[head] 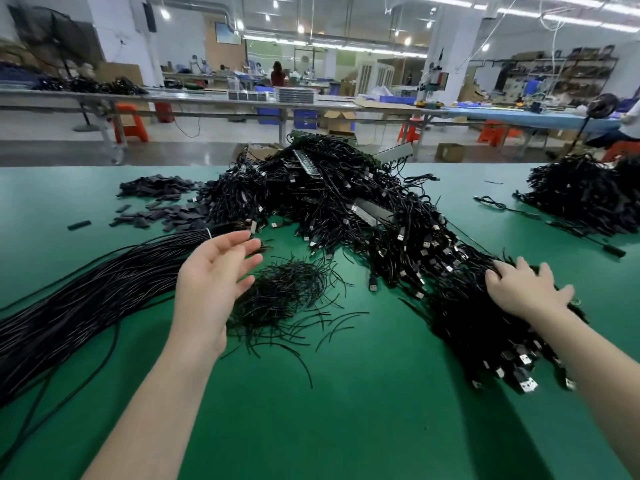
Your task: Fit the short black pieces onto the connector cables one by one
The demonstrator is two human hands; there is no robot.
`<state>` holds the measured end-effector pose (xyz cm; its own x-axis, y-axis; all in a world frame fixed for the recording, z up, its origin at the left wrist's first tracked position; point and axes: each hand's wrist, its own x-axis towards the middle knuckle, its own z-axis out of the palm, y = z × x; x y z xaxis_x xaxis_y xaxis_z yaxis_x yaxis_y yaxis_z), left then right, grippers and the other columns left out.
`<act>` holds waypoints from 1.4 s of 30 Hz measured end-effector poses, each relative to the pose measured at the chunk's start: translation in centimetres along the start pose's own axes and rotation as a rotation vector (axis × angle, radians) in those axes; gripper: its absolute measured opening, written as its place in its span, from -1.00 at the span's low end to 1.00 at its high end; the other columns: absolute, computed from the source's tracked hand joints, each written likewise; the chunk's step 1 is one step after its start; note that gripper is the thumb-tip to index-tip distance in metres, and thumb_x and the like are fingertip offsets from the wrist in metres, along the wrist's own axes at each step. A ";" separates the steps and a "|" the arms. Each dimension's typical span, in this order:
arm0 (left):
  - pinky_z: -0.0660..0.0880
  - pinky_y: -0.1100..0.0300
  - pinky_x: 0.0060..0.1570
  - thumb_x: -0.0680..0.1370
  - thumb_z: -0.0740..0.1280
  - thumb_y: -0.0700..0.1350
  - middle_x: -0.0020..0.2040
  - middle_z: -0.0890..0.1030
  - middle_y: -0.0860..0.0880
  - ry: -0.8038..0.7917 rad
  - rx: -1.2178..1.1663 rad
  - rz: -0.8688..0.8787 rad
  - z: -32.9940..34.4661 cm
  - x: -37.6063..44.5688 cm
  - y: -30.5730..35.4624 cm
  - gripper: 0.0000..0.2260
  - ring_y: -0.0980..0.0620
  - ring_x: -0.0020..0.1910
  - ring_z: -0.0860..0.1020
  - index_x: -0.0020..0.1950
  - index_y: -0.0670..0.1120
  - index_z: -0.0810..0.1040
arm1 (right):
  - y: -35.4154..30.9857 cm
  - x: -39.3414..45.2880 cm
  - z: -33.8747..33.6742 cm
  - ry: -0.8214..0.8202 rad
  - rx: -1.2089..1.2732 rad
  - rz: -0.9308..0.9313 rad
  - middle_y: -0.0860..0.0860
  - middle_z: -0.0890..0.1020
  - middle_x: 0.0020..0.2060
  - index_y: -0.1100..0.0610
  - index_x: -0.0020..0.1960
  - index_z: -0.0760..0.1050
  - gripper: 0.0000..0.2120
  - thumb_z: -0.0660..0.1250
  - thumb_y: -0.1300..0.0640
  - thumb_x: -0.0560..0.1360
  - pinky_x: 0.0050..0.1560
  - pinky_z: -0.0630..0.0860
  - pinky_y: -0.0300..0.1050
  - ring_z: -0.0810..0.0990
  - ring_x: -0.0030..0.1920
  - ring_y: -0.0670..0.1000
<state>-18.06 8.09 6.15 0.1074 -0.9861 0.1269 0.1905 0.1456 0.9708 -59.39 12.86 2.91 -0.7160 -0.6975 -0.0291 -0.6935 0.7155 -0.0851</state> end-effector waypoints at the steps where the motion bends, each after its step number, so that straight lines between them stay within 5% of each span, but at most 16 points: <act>1: 0.54 0.17 -0.06 0.61 0.28 -0.18 -0.03 0.71 0.13 0.018 0.040 -0.012 -0.7 0.3 -0.9 -0.82 0.17 -0.03 0.67 0.06 0.06 0.61 | 0.1 0.0 0.0 -0.037 0.002 -0.018 -0.07 0.01 0.57 -0.20 0.52 0.11 -0.48 -0.12 -0.25 0.59 0.43 -0.04 0.41 -0.08 0.56 0.15; 8: 0.43 0.31 0.01 0.59 0.24 -0.24 0.04 0.61 0.18 0.079 0.446 0.060 -5.7 2.3 -6.8 -0.75 0.18 0.07 0.57 0.04 0.11 0.56 | 0.7 -0.4 0.6 -0.073 0.049 -0.032 -0.11 -0.03 0.57 -0.30 0.51 0.08 -0.40 -0.12 -0.43 0.51 0.43 -0.09 0.42 -0.09 0.56 0.17; 12: 0.45 0.31 -0.39 0.61 0.24 -0.19 0.04 0.61 0.09 0.071 0.706 0.124 -6.7 3.2 -9.5 -0.79 0.16 -0.35 0.47 0.10 0.12 0.53 | 0.0 -0.8 -1.1 -0.168 -0.054 -0.005 -0.13 -0.07 0.57 -0.37 0.50 -0.01 -0.34 -0.22 -0.52 0.44 0.39 -0.30 0.41 -0.17 0.55 0.20; 14: 0.44 0.24 -0.46 0.60 0.24 -0.19 0.05 0.60 0.03 0.064 0.807 0.181 -7.1 4.2 -9.9 -0.78 0.12 -0.42 0.44 0.11 0.11 0.55 | -1.1 -1.6 -1.9 0.007 -0.109 -0.052 -0.06 0.02 0.57 -0.31 0.51 0.05 -0.35 -0.23 -0.47 0.47 0.40 -0.31 0.40 -0.12 0.55 0.23; 18: 0.53 0.01 0.04 0.59 0.25 -0.18 0.21 0.57 -0.09 0.088 1.011 0.268 -7.9 8.8 -8.7 -0.75 -0.06 0.08 0.55 0.25 -0.05 0.57 | -8.0 -7.3 0.1 0.535 0.213 -0.491 0.07 0.51 0.34 -0.07 0.35 0.47 -0.59 0.09 -0.18 0.60 0.40 0.16 0.27 0.42 0.36 0.12; 20: 0.48 -0.07 0.19 0.61 0.24 -0.16 0.32 0.50 -0.15 0.088 1.200 0.218 -8.5 11.4 -7.9 -0.68 -0.17 0.26 0.47 0.37 -0.11 0.49 | -12.0 -10.9 2.9 0.462 0.330 -0.702 0.00 0.61 0.19 0.00 0.28 0.54 -0.64 0.16 -0.11 0.58 0.28 0.39 0.14 0.55 0.20 0.04; 22: 0.45 -0.07 0.22 0.63 0.18 -0.20 0.40 0.43 -0.14 0.058 1.456 0.142 -9.7 13.1 -7.4 -0.63 -0.18 0.33 0.42 0.44 -0.14 0.40 | -14.9 -13.4 5.9 0.311 0.438 -0.754 -0.05 0.62 0.16 0.05 0.28 0.53 -0.65 0.19 -0.07 0.60 0.27 0.42 0.00 0.54 0.17 -0.04; 25: 0.54 -0.04 0.04 0.61 0.16 -0.28 0.21 0.54 -0.14 0.005 1.662 0.077 -12.4 14.5 -7.2 -0.71 -0.16 0.15 0.53 0.30 -0.16 0.51 | -16.9 -14.4 9.1 0.255 0.630 -0.668 -0.06 0.62 0.11 0.08 0.24 0.56 -0.71 0.23 0.00 0.60 0.21 0.38 -0.13 0.51 0.18 -0.05; 30: 0.53 0.03 -0.06 0.59 0.36 -0.12 0.07 0.64 -0.11 0.043 1.525 0.154 -13.9 15.2 -6.9 -0.87 -0.15 0.07 0.56 0.10 -0.08 0.64 | -17.1 -13.3 10.9 0.158 0.744 -0.579 -0.15 0.58 -0.07 0.04 0.11 0.57 -0.80 0.22 0.02 0.61 0.01 0.33 -0.25 0.50 0.08 -0.08; 37: 0.41 0.14 0.01 0.49 0.48 -0.05 -0.12 0.61 0.00 0.000 1.253 0.060 -15.0 17.6 -2.2 -0.93 0.01 -0.08 0.51 -0.09 -0.02 0.68 | -16.8 -13.1 10.7 0.173 0.795 -0.566 -0.19 0.54 -0.08 0.05 0.11 0.57 -0.82 0.23 0.06 0.60 -0.01 0.29 -0.32 0.43 0.05 -0.15; 40: 0.46 0.10 0.01 0.56 0.38 -0.09 -0.06 0.66 -0.09 0.111 0.999 0.172 -14.3 18.1 -0.6 -0.96 -0.06 -0.10 0.58 -0.05 -0.05 0.58 | -16.7 -13.0 10.7 0.175 0.821 -0.551 -0.21 0.54 -0.12 0.07 0.10 0.58 -0.82 0.24 0.07 0.60 -0.11 0.28 -0.53 0.43 -0.05 -0.22; 42: 0.51 0.06 0.01 0.61 0.26 -0.07 -0.03 0.67 -0.07 0.327 0.842 0.206 -13.6 17.8 -0.4 -0.92 -0.09 -0.12 0.62 0.05 -0.04 0.51 | -16.7 -13.0 10.7 0.178 0.818 -0.548 -0.21 0.54 -0.13 0.07 0.10 0.59 -0.83 0.25 0.09 0.59 -0.13 0.28 -0.57 0.42 -0.09 -0.28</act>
<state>-2.91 -8.44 5.27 0.3551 -0.8569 0.3736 -0.6211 0.0825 0.7794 -37.65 9.55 -5.97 -0.3618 -0.8587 0.3630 -0.7110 0.0023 -0.7032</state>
